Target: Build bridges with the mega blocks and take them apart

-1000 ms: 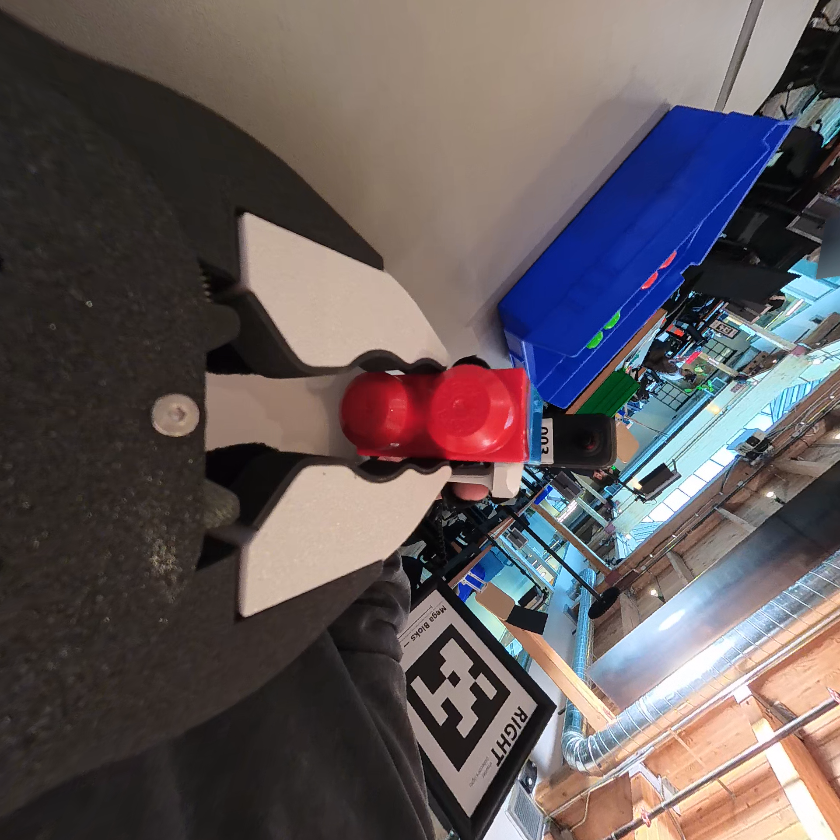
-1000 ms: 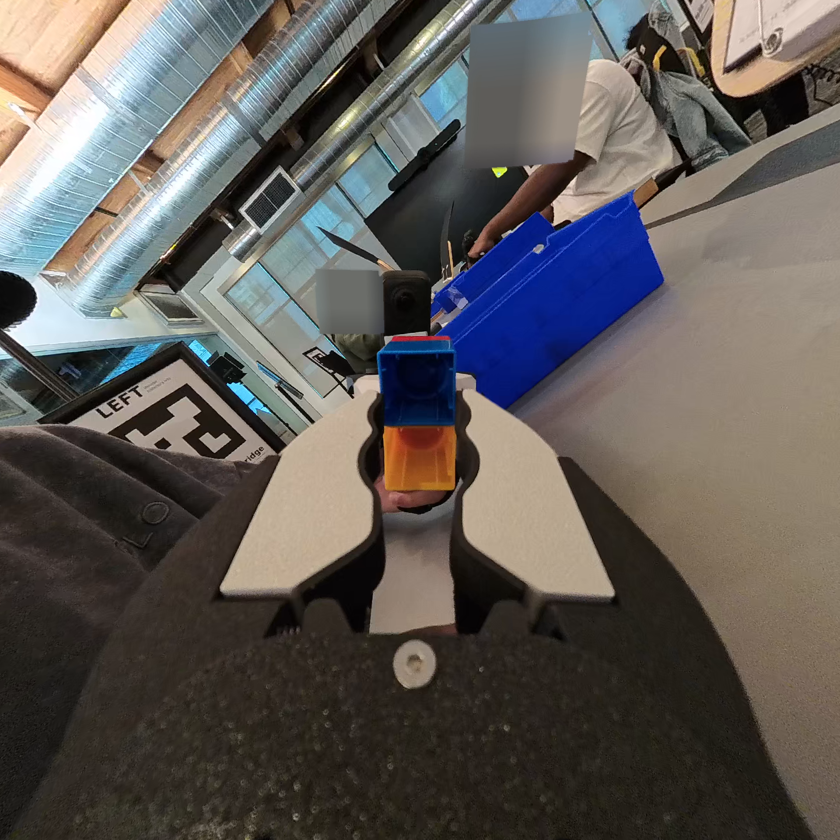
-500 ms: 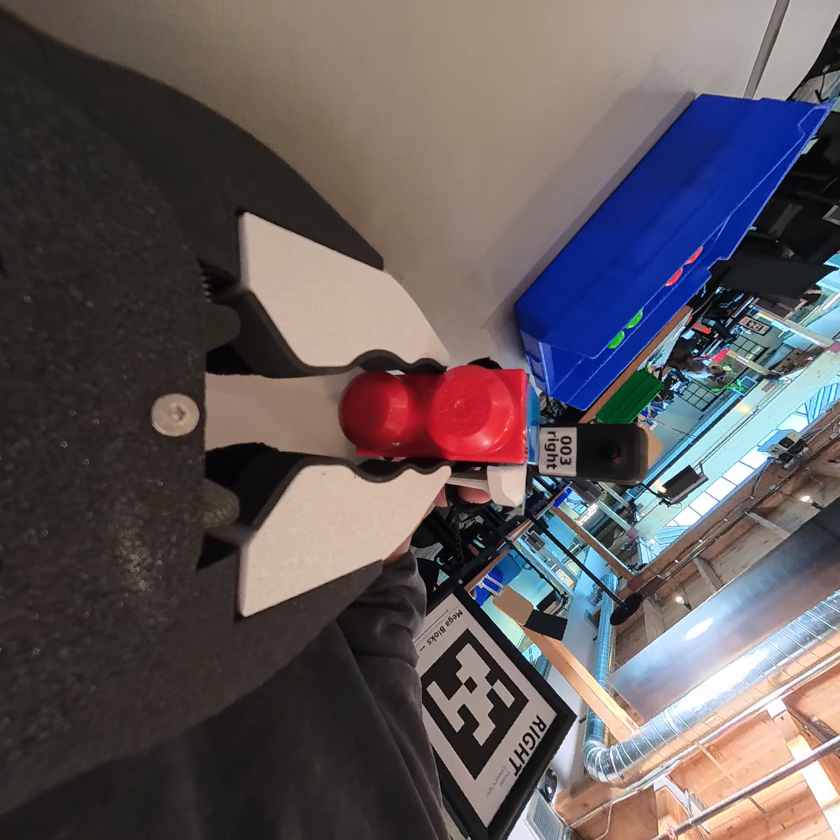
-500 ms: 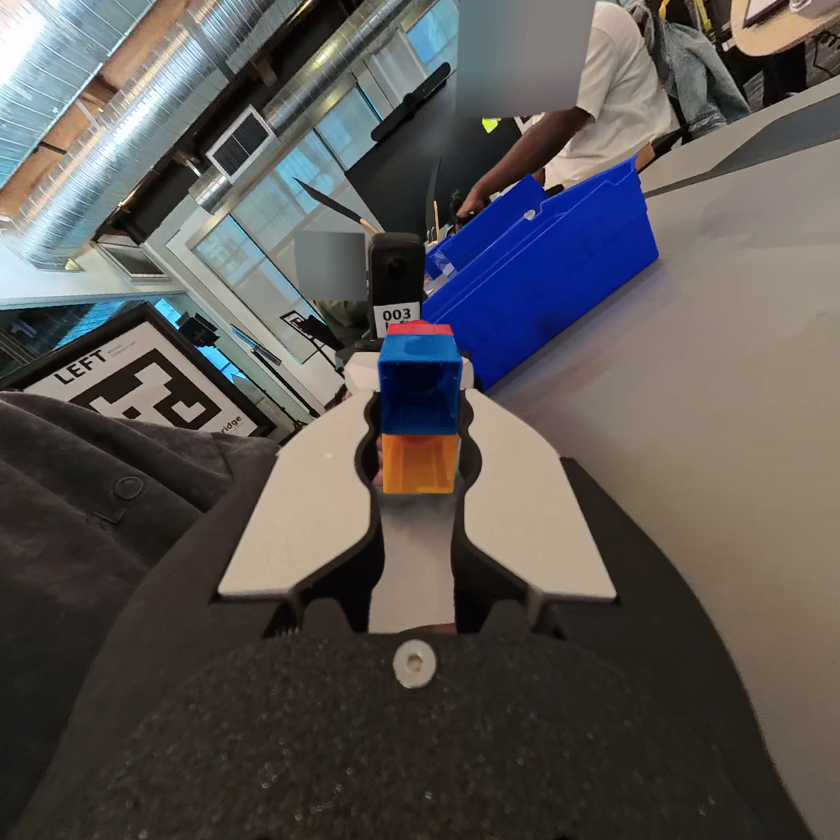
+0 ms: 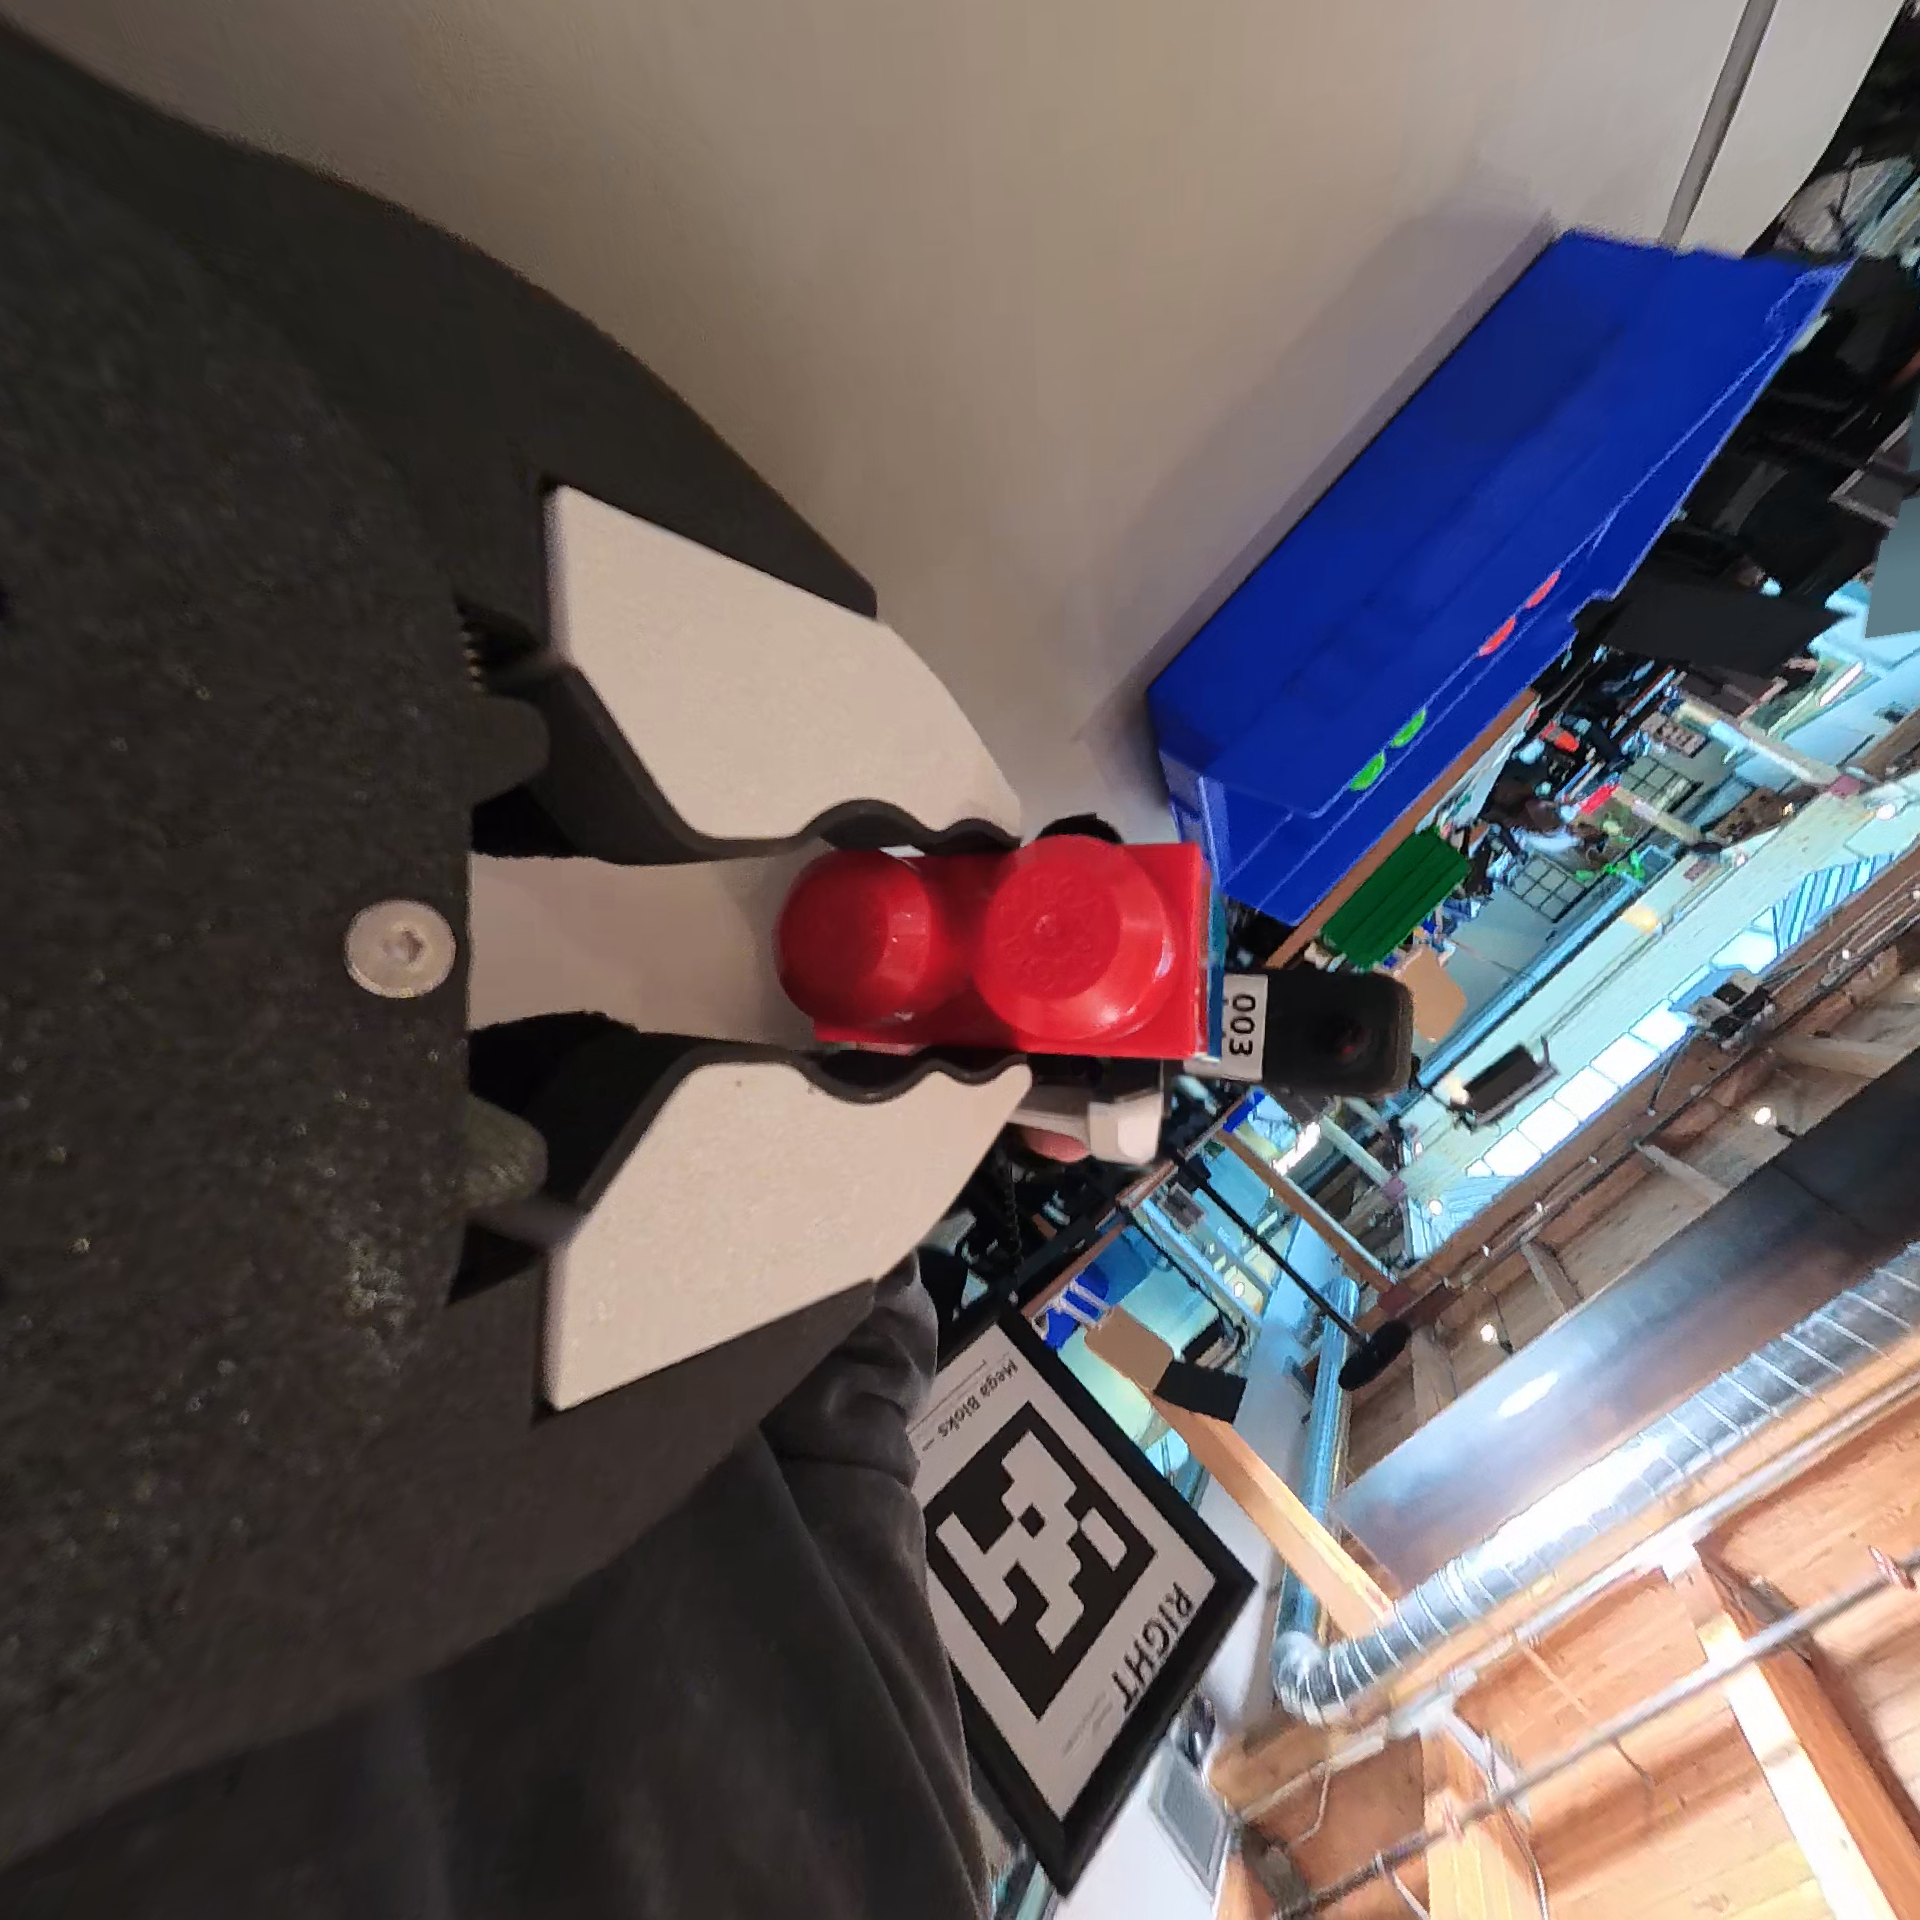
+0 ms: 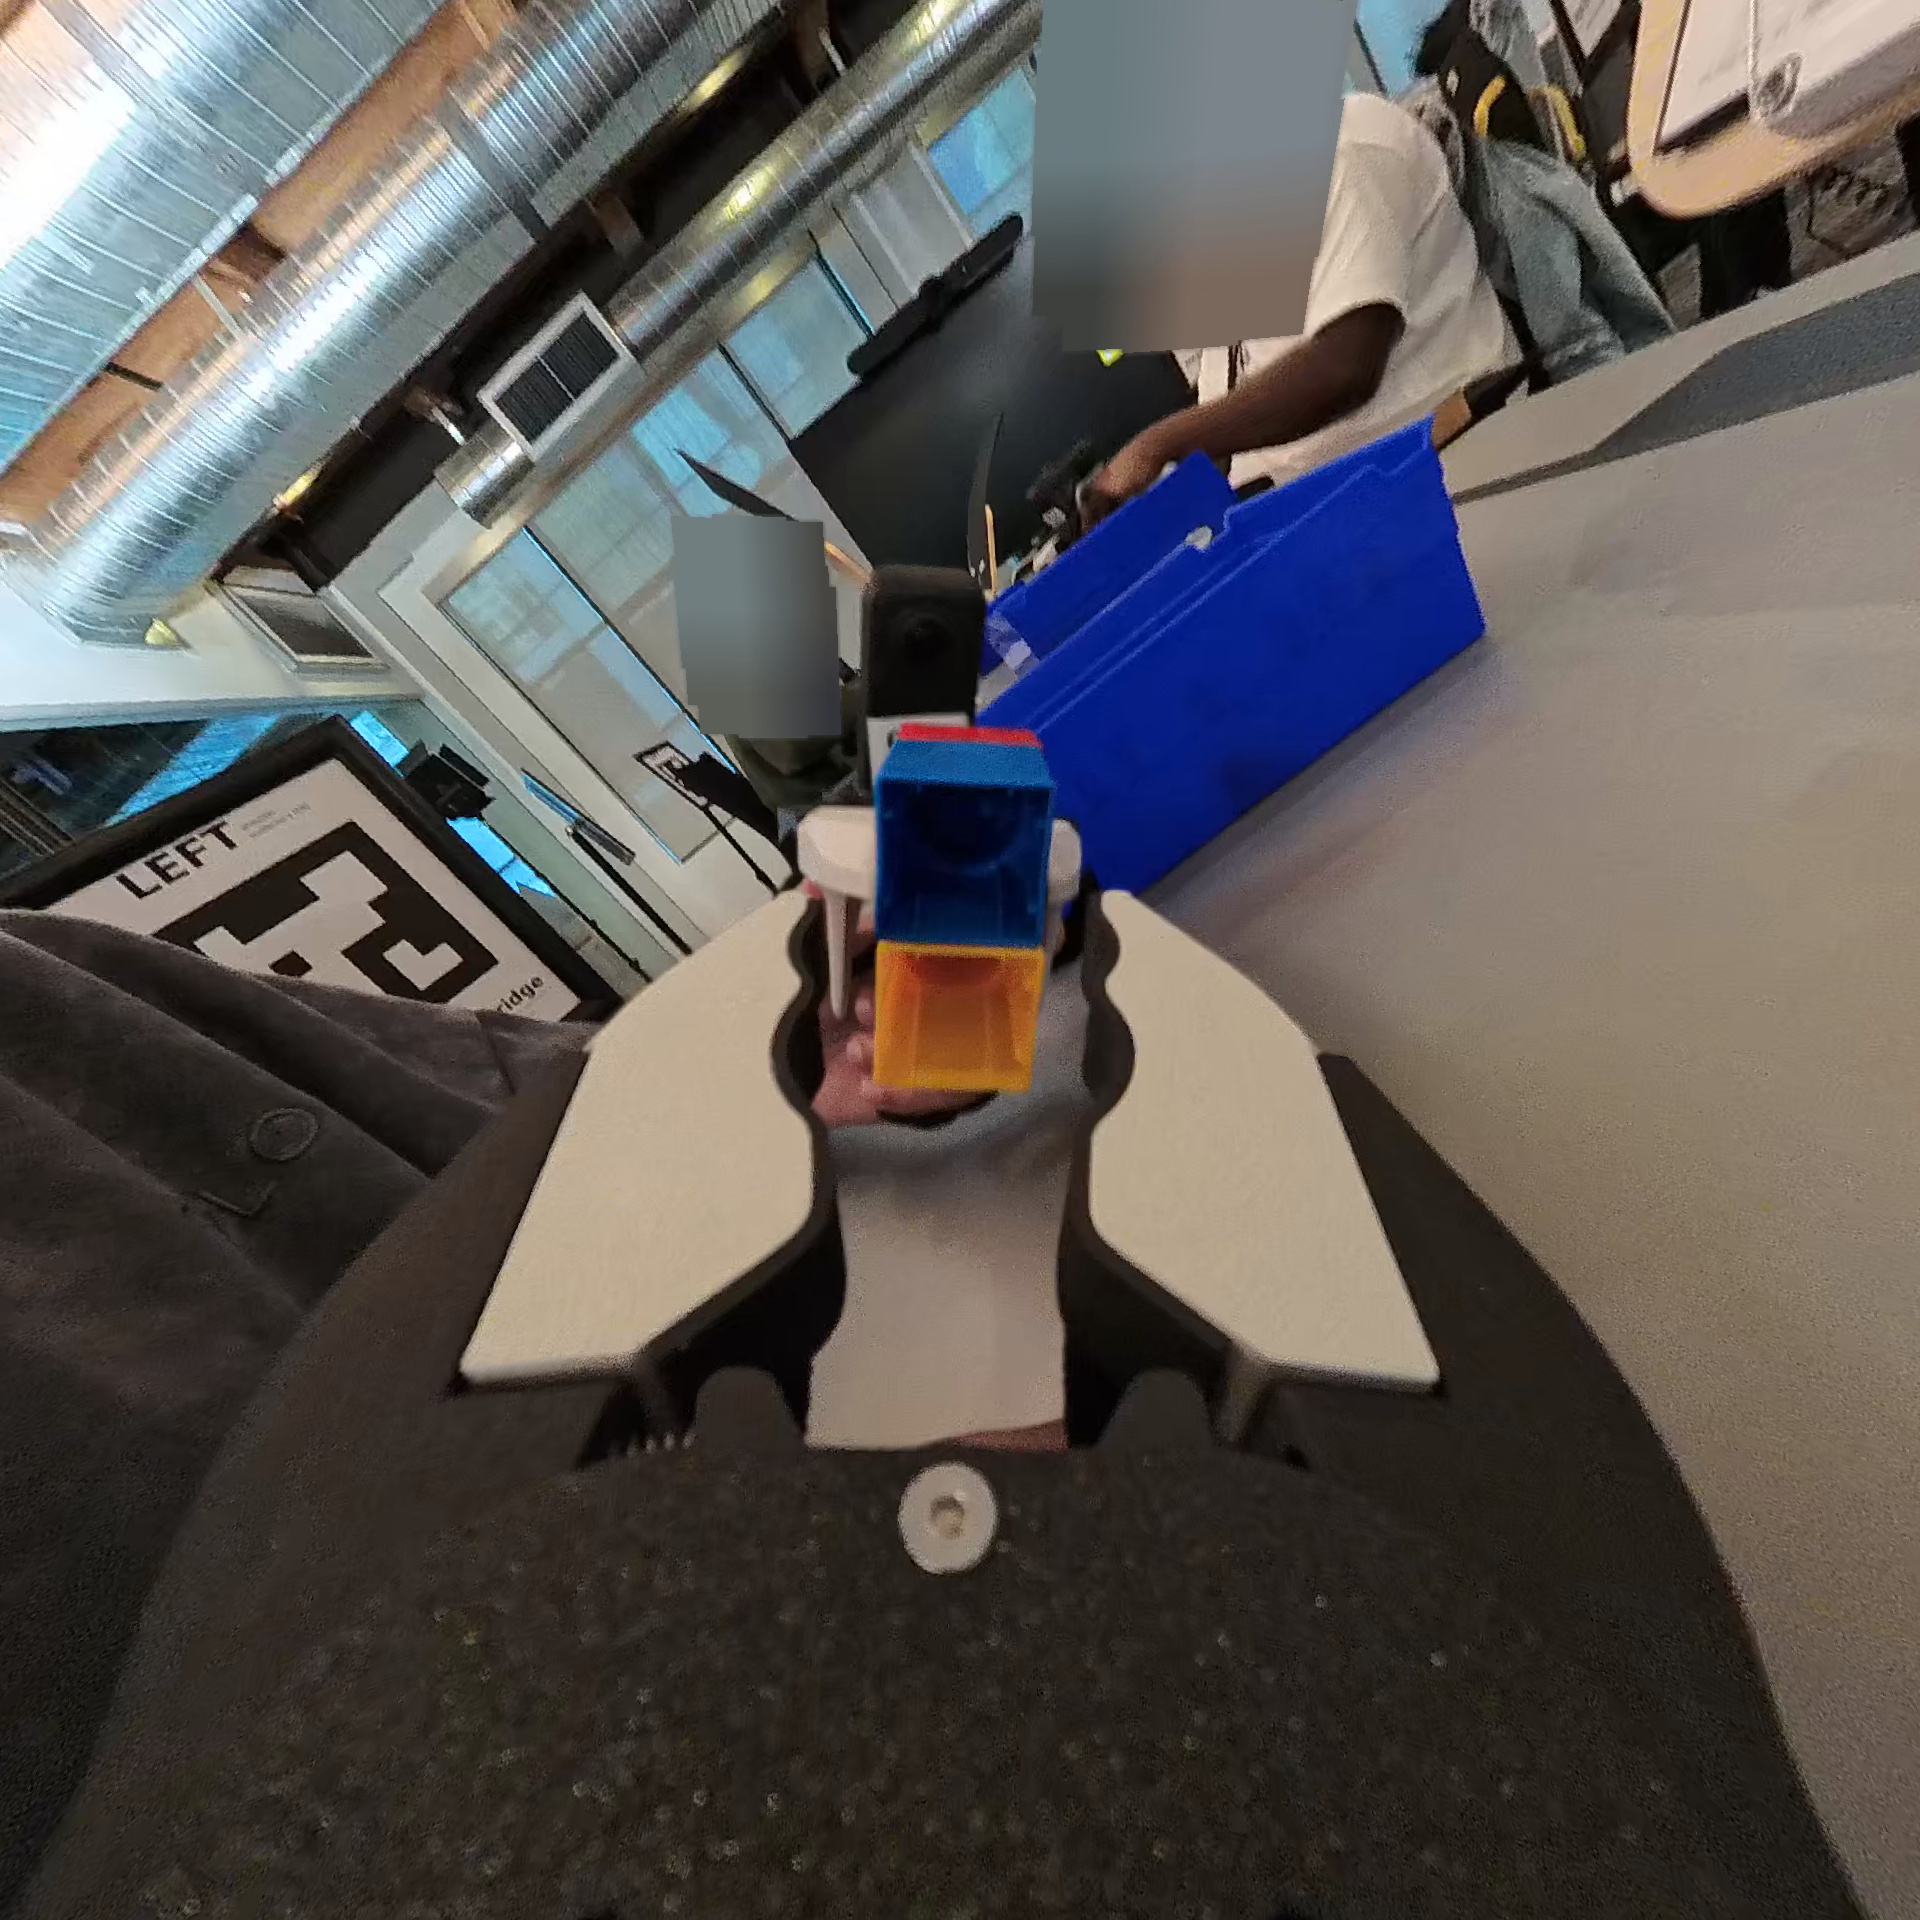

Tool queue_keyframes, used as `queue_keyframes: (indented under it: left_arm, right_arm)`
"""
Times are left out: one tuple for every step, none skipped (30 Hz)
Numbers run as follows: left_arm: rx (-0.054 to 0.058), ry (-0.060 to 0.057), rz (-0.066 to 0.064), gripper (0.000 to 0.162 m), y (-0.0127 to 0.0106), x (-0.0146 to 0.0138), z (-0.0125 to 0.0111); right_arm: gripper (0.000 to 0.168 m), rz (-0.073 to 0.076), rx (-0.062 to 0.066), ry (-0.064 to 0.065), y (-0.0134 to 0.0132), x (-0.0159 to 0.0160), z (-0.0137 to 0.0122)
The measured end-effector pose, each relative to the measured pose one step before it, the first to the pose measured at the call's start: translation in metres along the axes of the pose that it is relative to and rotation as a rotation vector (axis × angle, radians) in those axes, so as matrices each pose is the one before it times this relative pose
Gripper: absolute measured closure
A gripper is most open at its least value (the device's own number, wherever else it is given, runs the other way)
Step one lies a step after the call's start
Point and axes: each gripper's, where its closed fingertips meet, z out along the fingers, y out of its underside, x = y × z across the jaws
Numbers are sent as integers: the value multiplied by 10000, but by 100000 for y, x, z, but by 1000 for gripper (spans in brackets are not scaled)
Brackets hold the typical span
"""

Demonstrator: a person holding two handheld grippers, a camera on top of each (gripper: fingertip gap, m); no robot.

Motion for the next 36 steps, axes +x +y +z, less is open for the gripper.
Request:
queue_keyframes:
  left_arm:
    - [12, -192, 134, 128, -117, -223, -226]
    - [-3, -79, 84, 128, -79, -96, -121]
    - [-6, -1, 0, 128, -20, -3, -8]
    - [-4, -12, 23, 128, 28, 4, 88]
    - [-32, -21, 56, 128, 98, 5, 120]
    - [-62, 10, 35, 127, 162, 42, 138]
    - [-13, 15, -6, 127, 86, 42, 53]
    - [8, 10, -22, 127, 35, 5, 6]
    - [-21, 8, 16, 127, 47, 7, -11]
    - [41, 9, 82, 128, -42, 62, -10]
    - [134, 18, 85, 127, -148, 128, 6]
    - [148, 11, 18, 128, -192, 106, 12]
    - [64, 0, 11, 127, -100, 72, -2]
    - [-21, 2, 57, 128, 4, 43, 0]
    - [-59, -1, 59, 127, 23, 31, -11]
    - [-57, -12, 29, 128, 3, 2, -18]
    - [-18, -17, -6, 128, -42, -22, 1]
    - [-34, -22, -20, 128, -27, -41, -5]
    - [-129, -11, -9, 128, 45, -25, -5]
    - [-237, 39, -11, 128, 117, 20, -56]
    - [-246, 49, 2, 128, 71, 6, -129]
    - [-119, -6, 57, 128, -92, -38, -213]
    - [11, -18, 72, 128, -215, -41, -256]
    - [34, 61, 8, 128, -185, 19, -237]
    - [-54, 97, -39, 128, -38, 46, -172]
    - [-111, -45, -1, 128, 74, -131, -128]
    - [-137, -161, 49, 128, 149, -281, -83]
    - [-290, -117, 46, 128, 256, -229, -16]
    - [-449, -127, 71, 128, 324, -214, 38]
    - [-565, -255, 154, 128, 327, -331, 55]
    - [-580, -410, 248, 128, 176, -478, 38]
    - [-491, -476, 269, 127, -25, -541, 22]
    - [-593, -398, 234, 127, -13, -488, 63]
    - [-733, -400, 247, 127, 71, -600, 131]
    - [-872, -540, 289, 127, 190, -909, 215]
    - [-1005, -743, 375, 127, 242, -1264, 278]
  right_arm:
    - [122, 2, -266, 24, 381, 121, -13]
    - [123, -17, -172, 0, 366, 25, 141]
    - [123, 25, -277, 74, 556, 108, 346]
    - [124, -19, -370, -51, 713, -71, 471]
    - [125, -26, -288, 3, 630, 2, 455]
    - [131, -9, -167, 10, 450, 28, 309]
    - [132, 41, 61, -4, 83, 35, 87]
    - [133, 88, 27, -56, 0, -35, -10]
    - [133, -45, -82, 19, 88, -30, 15]
    - [134, -104, -4, 38, -32, -74, 25]
    - [134, -32, 92, 7, -198, -114, 1]
    - [134, -21, 40, 20, -80, -87, 44]
    - [134, -27, -27, 5, -4, -37, 14]
    - [134, -37, -21, -2, -8, -30, -13]
    - [134, 7, -3, -4, 41, -27, 25]
    - [134, 58, 31, -3, -22, -4, 21]
    - [134, 50, 73, -4, -71, 26, 14]
    - [133, 56, 56, -13, -37, 27, 15]
    - [133, 77, 0, -52, 43, 1, 10]
    - [133, 30, -70, -98, 117, -65, 4]
    - [131, 70, -134, -81, 137, -40, -34]
    - [124, 32, -58, 71, -12, 127, -138]
    - [122, -73, -37, 26, -102, 27, -222]
    - [121, -101, -1, 61, -185, 73, -260]
    - [121, -122, -34, 123, -181, 155, -258]
    - [121, -119, 33, 144, -247, 190, -283]
    - [121, -62, 102, 77, -310, 134, -283]
    - [121, 7, 96, 56, -307, 132, -289]
    - [121, -18, 79, 119, -316, 203, -326]
    - [123, -124, 53, 181, -273, 242, -357]
    - [124, -179, 7, 204, -219, 234, -349]
    - [125, -188, -18, 204, -192, 219, -305]
    - [126, -194, -1, 257, -210, 271, -270]
    - [126, -179, 63, 257, -281, 267, -249]
    - [127, -129, 61, 166, -261, 162, -209]
    - [128, -69, 61, 85, -233, 86, -177]
